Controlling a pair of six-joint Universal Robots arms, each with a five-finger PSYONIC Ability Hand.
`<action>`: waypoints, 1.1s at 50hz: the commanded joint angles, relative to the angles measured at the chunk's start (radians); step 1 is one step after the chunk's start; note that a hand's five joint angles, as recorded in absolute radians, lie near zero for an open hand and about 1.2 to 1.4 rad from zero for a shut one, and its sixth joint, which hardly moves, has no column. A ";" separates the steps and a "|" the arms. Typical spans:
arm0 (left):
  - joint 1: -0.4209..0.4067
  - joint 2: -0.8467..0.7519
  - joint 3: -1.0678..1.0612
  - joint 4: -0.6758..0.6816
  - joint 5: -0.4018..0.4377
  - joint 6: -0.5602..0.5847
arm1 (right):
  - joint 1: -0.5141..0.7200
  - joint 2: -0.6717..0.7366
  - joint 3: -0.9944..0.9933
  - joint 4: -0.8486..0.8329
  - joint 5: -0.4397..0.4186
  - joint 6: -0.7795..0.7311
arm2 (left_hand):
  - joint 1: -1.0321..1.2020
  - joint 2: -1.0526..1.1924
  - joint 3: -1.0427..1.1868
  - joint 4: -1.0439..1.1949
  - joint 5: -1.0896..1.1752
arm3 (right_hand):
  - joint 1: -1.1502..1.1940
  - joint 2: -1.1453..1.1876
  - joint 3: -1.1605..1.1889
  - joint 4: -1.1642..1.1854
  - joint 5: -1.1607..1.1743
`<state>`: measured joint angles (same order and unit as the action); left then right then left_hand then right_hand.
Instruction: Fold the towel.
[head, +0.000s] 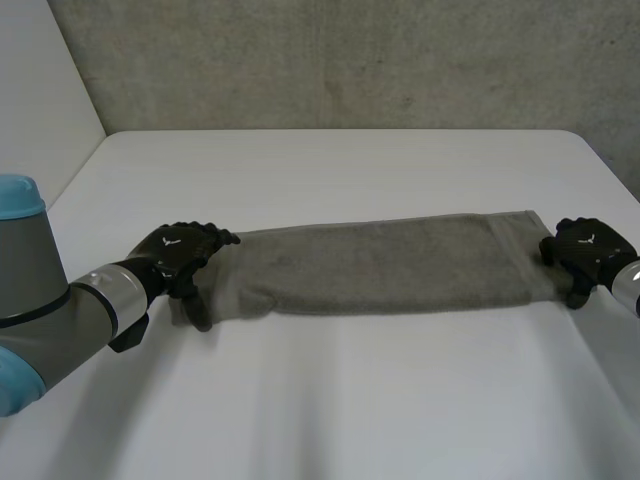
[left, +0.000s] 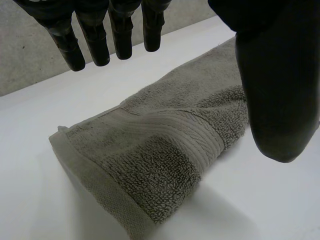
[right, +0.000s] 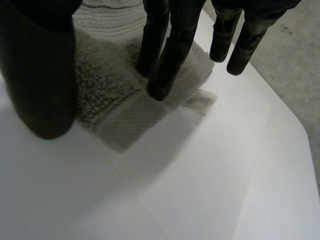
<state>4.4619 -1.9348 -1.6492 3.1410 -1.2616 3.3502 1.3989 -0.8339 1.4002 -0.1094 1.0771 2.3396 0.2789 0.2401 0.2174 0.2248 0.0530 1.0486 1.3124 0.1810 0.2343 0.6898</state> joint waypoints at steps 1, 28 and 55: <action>0.002 0.005 -0.001 0.004 -0.001 0.000 | -0.041 -0.013 -0.020 -0.009 0.009 0.000 | -0.089 -0.050 -0.043 -0.050 -0.038 | 0.348 0.084 -0.007 -0.060 0.532; 0.017 0.042 -0.014 0.005 -0.005 0.000 | 0.032 -0.278 -0.150 -0.009 0.053 0.029 | -0.089 -0.050 -0.043 -0.050 -0.037 | 0.348 0.084 -0.007 -0.060 0.532; 0.094 0.119 -0.017 0.005 -0.012 -0.015 | 0.967 0.084 -0.400 -0.033 0.291 0.066 | -0.101 -0.062 -0.043 -0.050 -0.049 | -0.874 -1.138 -0.007 -0.060 -0.690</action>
<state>4.5642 -1.8133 -1.6674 3.1462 -1.2745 3.3347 2.3239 -0.7956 1.0043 -0.1433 1.2726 2.4055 0.2756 0.2383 0.2174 0.2248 0.0529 1.1114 1.1134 0.1810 0.2343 0.9142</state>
